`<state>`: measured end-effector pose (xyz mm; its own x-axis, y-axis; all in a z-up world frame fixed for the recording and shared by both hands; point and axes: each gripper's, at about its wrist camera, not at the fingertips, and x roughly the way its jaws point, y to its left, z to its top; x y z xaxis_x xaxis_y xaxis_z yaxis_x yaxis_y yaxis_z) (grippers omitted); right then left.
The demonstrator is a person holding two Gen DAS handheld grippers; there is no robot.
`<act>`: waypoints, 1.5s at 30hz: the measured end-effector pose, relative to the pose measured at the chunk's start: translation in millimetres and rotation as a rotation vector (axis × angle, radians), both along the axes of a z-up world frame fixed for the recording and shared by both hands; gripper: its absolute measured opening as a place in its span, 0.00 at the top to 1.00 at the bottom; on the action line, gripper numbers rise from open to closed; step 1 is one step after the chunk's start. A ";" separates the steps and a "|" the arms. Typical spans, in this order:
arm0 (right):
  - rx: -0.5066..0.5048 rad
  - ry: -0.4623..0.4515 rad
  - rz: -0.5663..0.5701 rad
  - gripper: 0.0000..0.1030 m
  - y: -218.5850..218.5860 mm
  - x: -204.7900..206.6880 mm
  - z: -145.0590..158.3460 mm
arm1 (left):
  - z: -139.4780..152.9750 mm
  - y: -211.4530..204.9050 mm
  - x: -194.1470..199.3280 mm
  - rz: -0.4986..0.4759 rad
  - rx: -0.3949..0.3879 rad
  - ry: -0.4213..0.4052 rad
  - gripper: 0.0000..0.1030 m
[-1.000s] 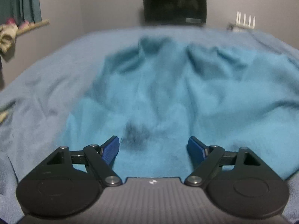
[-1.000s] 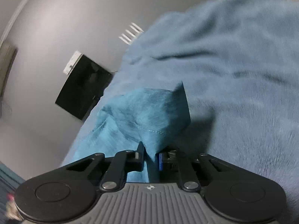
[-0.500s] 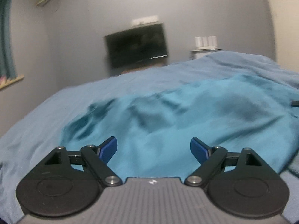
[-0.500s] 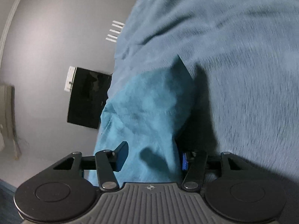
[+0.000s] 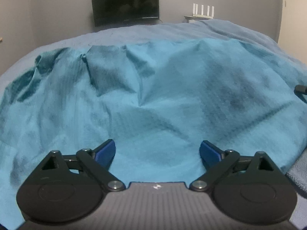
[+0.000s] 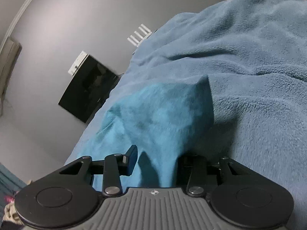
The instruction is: Fold large clothes
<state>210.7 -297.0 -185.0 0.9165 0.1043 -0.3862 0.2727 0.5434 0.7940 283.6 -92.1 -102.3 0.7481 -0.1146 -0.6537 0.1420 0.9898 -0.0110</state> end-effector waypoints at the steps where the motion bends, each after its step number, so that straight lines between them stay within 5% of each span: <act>1: 0.043 -0.001 -0.016 0.53 -6.2 3.4 -5.7 | -0.6 0.3 0.0 -0.002 -0.001 -0.001 0.05; 7: 0.269 -0.086 0.037 0.38 -23.2 28.5 -29.2 | -1.3 1.7 -1.3 -0.005 -0.004 -0.004 0.03; 9: 0.324 -0.082 0.049 0.44 -24.3 36.1 -34.9 | 0.6 2.2 0.9 -0.005 -0.007 -0.002 0.03; 10: 0.313 -0.094 0.048 0.60 -23.8 35.4 -31.7 | 0.9 2.1 0.8 -0.004 -0.007 -0.003 0.03; 13: 0.172 -0.177 0.104 0.81 -11.0 35.3 3.9 | -0.2 3.6 2.7 -0.001 -0.009 0.004 0.03; 22: -0.199 -0.465 0.422 0.83 70.1 21.7 110.4 | -5.6 0.5 7.4 0.011 0.021 0.021 0.03; 32: -0.190 -0.412 0.367 0.83 49.9 16.3 105.8 | 19.3 -18.2 -26.5 -0.015 0.037 -0.029 0.07; 37: -0.295 -0.475 0.499 0.83 78.8 12.2 113.1 | -2.2 -12.0 -8.6 -0.009 -0.015 0.067 0.02; 41: -0.387 -0.542 0.590 0.83 107.9 5.1 130.8 | 13.2 -9.1 -7.7 -0.028 0.019 -0.030 0.10; 45: -0.362 -0.549 0.589 0.83 101.2 1.9 132.2 | 42.8 18.1 11.7 0.103 0.009 -0.177 0.10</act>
<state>212.7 -195.7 -52.8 0.8181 0.5750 -0.0085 -0.5002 0.7188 0.4828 295.2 -74.0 -59.5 0.8587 -0.0259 -0.5117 0.0384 0.9992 0.0140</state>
